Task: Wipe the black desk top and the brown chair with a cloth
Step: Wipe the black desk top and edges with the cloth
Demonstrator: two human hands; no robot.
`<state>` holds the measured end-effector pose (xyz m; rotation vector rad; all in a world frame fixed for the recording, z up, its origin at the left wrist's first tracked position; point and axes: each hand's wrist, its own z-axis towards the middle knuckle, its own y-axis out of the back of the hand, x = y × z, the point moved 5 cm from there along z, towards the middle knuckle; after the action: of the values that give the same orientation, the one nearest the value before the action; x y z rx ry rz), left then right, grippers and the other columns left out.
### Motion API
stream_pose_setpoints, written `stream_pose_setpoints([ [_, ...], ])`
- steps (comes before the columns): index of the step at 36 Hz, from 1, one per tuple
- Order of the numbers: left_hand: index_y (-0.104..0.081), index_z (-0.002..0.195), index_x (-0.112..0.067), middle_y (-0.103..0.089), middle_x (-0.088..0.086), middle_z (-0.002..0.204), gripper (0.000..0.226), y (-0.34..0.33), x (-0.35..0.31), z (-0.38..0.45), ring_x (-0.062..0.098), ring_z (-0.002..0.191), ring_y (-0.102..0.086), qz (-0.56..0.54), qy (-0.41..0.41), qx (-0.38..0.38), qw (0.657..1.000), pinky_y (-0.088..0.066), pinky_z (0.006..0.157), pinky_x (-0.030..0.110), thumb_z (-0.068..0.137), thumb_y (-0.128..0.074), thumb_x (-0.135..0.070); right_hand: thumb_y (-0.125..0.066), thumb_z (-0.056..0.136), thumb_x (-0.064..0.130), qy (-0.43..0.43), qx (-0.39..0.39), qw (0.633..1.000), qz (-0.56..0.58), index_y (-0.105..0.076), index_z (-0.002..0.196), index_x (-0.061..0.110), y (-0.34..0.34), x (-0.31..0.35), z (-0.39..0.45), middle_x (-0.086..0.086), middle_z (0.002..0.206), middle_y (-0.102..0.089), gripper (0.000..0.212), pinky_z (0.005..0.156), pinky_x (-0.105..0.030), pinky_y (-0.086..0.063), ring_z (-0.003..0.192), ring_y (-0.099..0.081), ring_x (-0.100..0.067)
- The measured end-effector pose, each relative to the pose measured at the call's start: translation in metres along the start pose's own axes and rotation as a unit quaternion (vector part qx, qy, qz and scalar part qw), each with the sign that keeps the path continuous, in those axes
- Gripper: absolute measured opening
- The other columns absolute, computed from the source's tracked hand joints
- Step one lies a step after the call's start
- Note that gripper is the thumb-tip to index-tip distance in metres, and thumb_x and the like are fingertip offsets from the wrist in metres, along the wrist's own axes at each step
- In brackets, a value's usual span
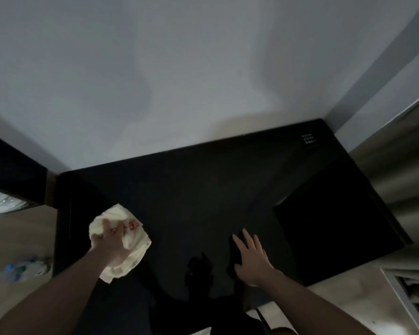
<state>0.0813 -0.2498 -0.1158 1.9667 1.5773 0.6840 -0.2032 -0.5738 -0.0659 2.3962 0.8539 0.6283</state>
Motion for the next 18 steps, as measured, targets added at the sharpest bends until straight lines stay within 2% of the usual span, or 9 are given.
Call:
stream_pose_setpoints([
  [4,0.024,0.156,-0.036,0.042,0.004,0.158,0.096,0.0,-0.015,-0.035,0.04,0.154,0.005,-0.019,0.001,0.001,1.0,-0.025,0.121,0.056,0.097,-0.05,-0.049,-0.053,0.096,0.03,0.001,0.022,1.0,-0.018,0.004,0.161,0.033,-0.003,0.002,0.001,0.002,0.167,0.022,0.087,0.125,-0.053,-0.011,0.154,0.014,-0.035],
  [6,0.025,0.155,-0.039,0.039,0.0,0.161,0.103,-0.004,-0.012,-0.04,0.036,0.155,0.0,-0.047,0.005,0.007,0.999,-0.031,0.117,0.054,0.091,-0.055,-0.049,-0.053,0.096,0.031,0.004,0.028,0.999,-0.02,0.003,0.162,0.033,-0.008,0.006,0.0,0.001,0.167,0.021,0.087,0.124,-0.053,-0.013,0.154,0.012,-0.037],
  [9,0.018,0.158,-0.038,0.022,0.001,0.167,0.116,-0.009,-0.004,-0.047,0.037,0.15,-0.02,-0.082,-0.009,0.013,0.997,-0.043,0.107,0.049,0.078,-0.065,-0.048,-0.054,0.095,0.032,-0.002,0.037,0.999,-0.014,0.004,0.161,0.032,-0.015,0.017,-0.004,0.0,0.167,0.02,0.088,0.124,-0.051,-0.014,0.154,0.01,-0.038],
  [11,0.008,0.161,-0.033,0.01,0.0,0.168,0.108,-0.008,-0.004,-0.067,0.032,0.146,-0.032,-0.1,-0.051,-0.003,0.994,-0.047,0.104,0.042,0.083,-0.067,-0.037,-0.055,0.095,0.034,-0.007,0.04,0.999,-0.009,0.005,0.161,0.033,-0.019,0.026,-0.007,0.0,0.167,0.02,0.09,0.124,-0.05,-0.015,0.154,0.01,-0.038],
  [13,-0.004,0.161,-0.031,-0.002,-0.005,0.167,0.094,-0.008,0.001,-0.079,0.023,0.129,-0.049,-0.118,-0.081,-0.039,0.989,-0.051,0.084,0.03,0.088,-0.064,-0.024,-0.055,0.094,0.035,-0.011,0.043,0.999,-0.005,0.006,0.161,0.033,-0.022,0.035,-0.011,0.0,0.167,0.02,0.091,0.124,-0.05,-0.015,0.154,0.01,-0.038],
  [15,-0.01,0.16,-0.032,-0.002,-0.008,0.165,0.089,-0.009,0.006,-0.085,0.019,0.116,-0.054,-0.122,-0.108,-0.063,0.985,-0.05,0.071,0.025,0.088,-0.061,-0.02,-0.056,0.093,0.036,-0.011,0.035,0.999,-0.003,0.005,0.161,0.034,-0.023,0.043,-0.015,0.0,0.168,0.02,0.091,0.124,-0.05,-0.015,0.154,0.01,-0.038],
  [18,-0.014,0.159,-0.03,0.001,-0.007,0.162,0.088,-0.009,0.005,-0.086,0.022,0.113,-0.055,-0.118,-0.131,-0.069,0.982,-0.056,0.076,0.031,0.087,-0.063,-0.021,-0.056,0.094,0.034,-0.012,0.025,1.0,0.003,0.005,0.161,0.034,-0.022,0.05,-0.022,0.001,0.167,0.021,0.091,0.125,-0.051,-0.014,0.154,0.012,-0.037],
])
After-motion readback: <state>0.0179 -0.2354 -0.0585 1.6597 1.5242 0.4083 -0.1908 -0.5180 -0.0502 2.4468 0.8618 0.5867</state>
